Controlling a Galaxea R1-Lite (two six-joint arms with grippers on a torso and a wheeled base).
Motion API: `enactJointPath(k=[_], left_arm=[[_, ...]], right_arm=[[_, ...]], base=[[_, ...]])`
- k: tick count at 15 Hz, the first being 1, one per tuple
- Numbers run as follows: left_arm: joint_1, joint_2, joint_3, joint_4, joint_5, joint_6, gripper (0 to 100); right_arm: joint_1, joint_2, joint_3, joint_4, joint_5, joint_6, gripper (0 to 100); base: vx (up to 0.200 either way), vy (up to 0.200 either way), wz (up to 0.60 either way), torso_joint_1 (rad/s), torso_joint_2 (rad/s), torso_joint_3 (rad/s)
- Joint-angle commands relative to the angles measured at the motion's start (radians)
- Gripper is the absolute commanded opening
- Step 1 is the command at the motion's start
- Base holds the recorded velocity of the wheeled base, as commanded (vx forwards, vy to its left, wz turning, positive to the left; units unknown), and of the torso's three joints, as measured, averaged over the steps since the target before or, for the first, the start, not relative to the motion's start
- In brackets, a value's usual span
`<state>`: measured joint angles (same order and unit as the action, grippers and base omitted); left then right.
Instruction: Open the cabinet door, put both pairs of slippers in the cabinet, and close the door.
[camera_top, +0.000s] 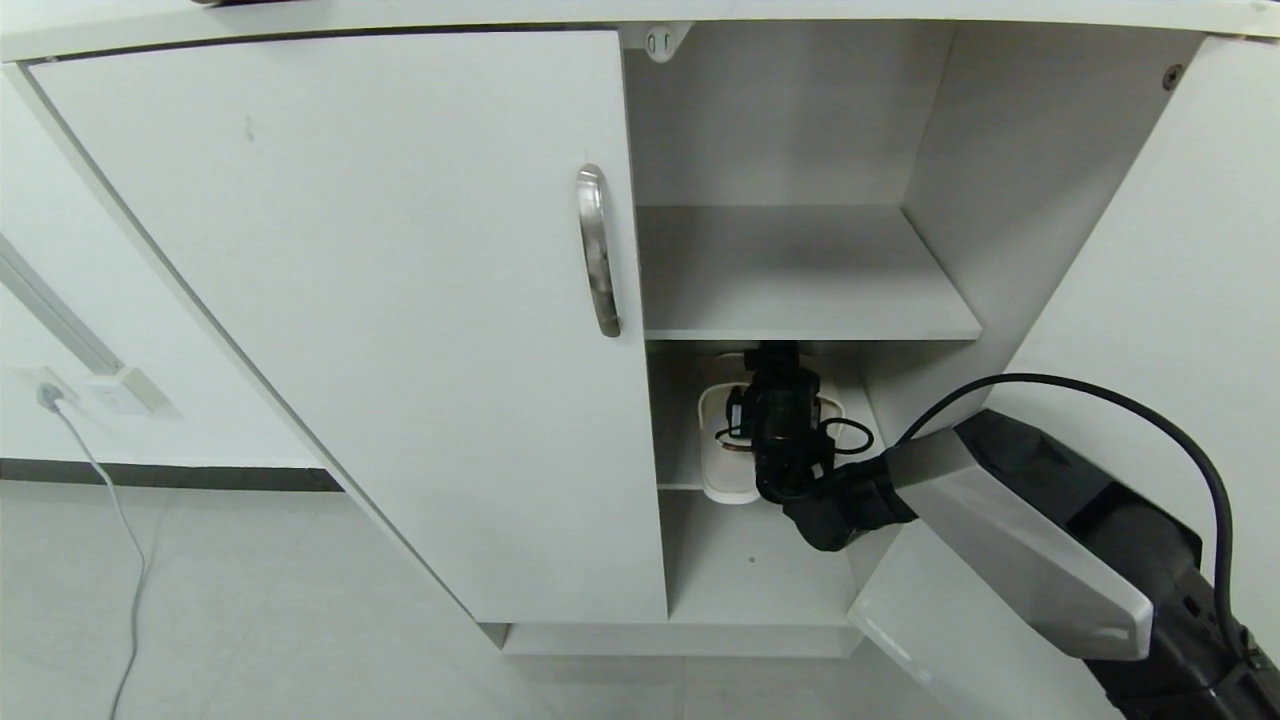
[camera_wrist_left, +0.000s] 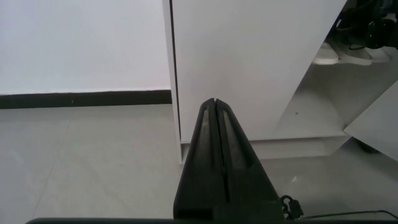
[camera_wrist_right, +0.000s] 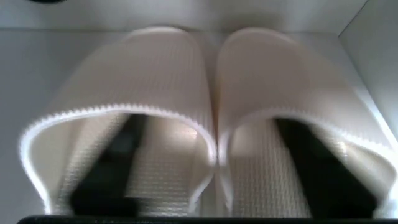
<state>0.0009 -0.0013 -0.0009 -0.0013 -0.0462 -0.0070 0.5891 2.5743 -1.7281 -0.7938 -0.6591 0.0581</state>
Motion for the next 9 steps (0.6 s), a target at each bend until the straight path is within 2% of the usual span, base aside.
enactJointPath(k=[1, 5, 9], left_arm=[[0.001, 0.001, -0.001, 0.000, 0.000, -0.001, 0], [0.001, 0.001, -0.001, 0.000, -0.001, -0.001, 0], [0.001, 0.001, -0.001, 0.000, -0.001, -0.002, 0]], right_arm=[[0.003, -0.016, 0.042, -0.010, 0.001, 0.000, 100], [0.034, -0.123, 0.202, -0.088, -0.002, -0.003, 100], [0.090, -0.267, 0.461, -0.191, -0.008, -0.001, 100]], base=[[0.000, 0.000, 0.00, 0.000, 0.00, 0.000], [0.000, 0.000, 0.00, 0.000, 0.00, 0.000], [0.000, 0.000, 0.00, 0.000, 0.00, 0.000]])
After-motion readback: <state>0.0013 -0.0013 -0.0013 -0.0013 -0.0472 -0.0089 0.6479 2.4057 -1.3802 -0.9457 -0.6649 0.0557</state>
